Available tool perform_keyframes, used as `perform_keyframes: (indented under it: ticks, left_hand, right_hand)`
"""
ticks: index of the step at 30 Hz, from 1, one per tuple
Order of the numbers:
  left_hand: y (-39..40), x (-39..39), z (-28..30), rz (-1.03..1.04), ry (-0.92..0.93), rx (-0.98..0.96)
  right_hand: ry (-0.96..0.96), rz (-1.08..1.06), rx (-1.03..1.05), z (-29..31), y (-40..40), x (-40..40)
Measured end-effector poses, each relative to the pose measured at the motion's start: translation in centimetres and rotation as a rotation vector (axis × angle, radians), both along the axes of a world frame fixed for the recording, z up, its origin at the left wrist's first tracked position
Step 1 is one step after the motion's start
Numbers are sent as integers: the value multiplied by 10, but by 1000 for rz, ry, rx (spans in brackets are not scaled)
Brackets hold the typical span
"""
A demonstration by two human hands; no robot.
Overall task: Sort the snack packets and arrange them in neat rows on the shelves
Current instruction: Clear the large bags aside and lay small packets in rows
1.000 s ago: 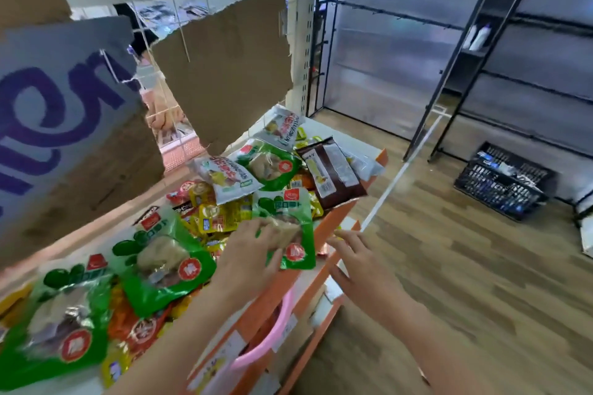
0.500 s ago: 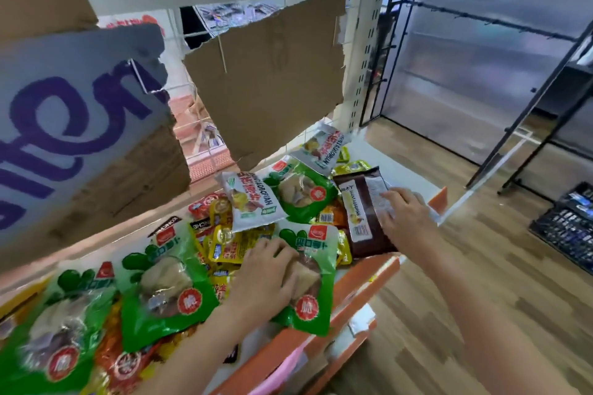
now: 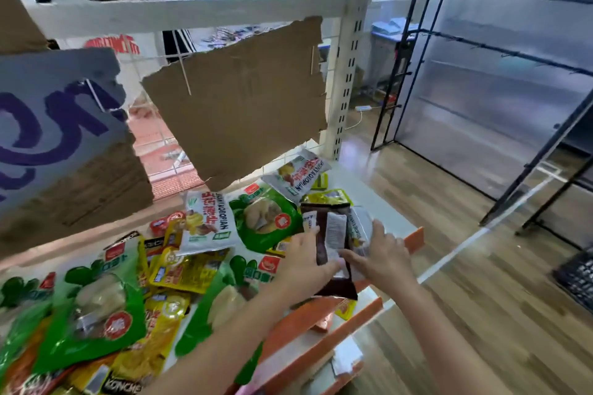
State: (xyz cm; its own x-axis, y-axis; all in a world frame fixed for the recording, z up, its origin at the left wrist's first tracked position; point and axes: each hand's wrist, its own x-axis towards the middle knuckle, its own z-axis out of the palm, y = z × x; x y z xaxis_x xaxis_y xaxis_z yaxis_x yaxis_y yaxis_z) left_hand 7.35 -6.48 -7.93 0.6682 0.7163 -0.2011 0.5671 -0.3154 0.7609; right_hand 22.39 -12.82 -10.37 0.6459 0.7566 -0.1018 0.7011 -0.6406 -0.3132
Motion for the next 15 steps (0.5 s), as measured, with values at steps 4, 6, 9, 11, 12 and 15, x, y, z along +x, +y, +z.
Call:
perform_keyframes:
  ticks: [4,6,9,11,12,15]
  left_hand:
    - [-3,13,11,102,-118,-155]
    - [-9,10,20,159,-247,-273]
    - [-21,-1,28,273,-356,-315]
    - [-26,-13,30,391,-371,-293]
    - [-27,-21,30,456,-361,-279]
    - [-29,-58,27,638,-417,-309]
  right_hand:
    - [548,-139,277,9,-8,13]
    - [778,-87,385,14,-16,11]
    - [1039,81,498,26,-23,-7]
    - [1185,203,538,35,-23,-23]
    - [1243,260,528,39,-21,-30]
    - [1346,412,431,38,-11,-54]
